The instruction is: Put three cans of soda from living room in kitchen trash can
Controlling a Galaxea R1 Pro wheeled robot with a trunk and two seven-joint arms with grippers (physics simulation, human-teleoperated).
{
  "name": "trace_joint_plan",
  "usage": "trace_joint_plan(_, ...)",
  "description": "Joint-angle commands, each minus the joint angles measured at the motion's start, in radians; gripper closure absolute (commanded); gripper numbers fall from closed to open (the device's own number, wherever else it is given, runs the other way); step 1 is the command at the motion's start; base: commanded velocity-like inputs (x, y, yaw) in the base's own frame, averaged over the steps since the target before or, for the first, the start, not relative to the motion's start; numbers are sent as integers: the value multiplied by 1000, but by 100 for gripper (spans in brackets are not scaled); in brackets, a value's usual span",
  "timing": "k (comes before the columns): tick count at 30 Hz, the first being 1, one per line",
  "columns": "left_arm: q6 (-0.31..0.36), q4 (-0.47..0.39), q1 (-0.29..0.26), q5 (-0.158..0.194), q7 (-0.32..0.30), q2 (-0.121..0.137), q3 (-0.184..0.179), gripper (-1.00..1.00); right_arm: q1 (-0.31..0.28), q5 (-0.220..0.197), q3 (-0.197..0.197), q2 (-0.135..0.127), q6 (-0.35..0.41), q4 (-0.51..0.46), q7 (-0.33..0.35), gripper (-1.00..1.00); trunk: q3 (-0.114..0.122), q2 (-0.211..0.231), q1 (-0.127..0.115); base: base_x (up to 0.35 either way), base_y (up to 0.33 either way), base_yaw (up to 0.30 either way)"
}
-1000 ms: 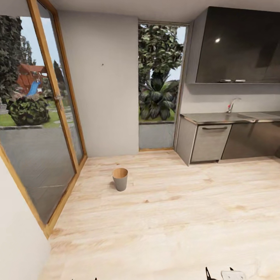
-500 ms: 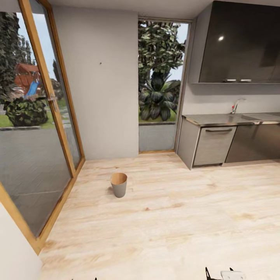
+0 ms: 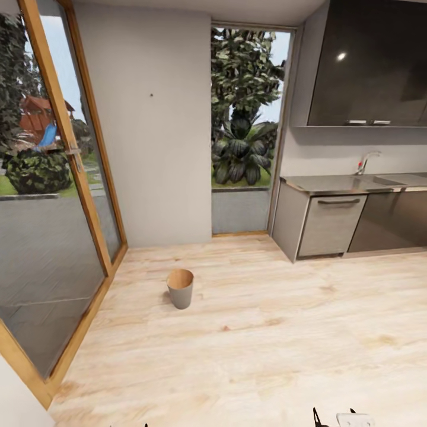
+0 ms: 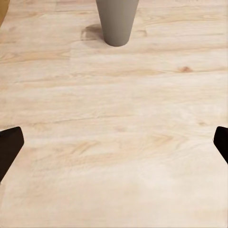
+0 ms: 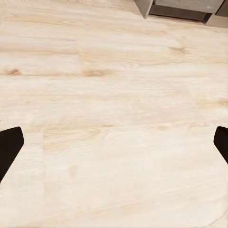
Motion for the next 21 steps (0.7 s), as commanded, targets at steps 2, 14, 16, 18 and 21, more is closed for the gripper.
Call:
trace_joint_plan(2,0,0,0,0,0,0,0,-100,0,0,0,0,0,0,0,-100,0,0,0,168,112,0)
trace_joint_plan(14,0,0,0,0,0,0,0,-100,0,-1,-1,1,0,0,-2,-100,4,0,0,112,155,56)
trace_joint_plan(16,0,0,0,0,0,0,0,-100,0,-1,-2,2,0,0,-3,-100,6,0,0,33,48,148)
trace_joint_plan(18,0,0,0,0,0,0,0,-100,0,-1,-2,3,0,0,-4,-100,8,0,0,24,35,154)
trace_joint_plan(21,-1,-1,0,0,0,0,0,-100,0,-1,-2,4,0,0,-5,-100,11,0,0,15,21,139)
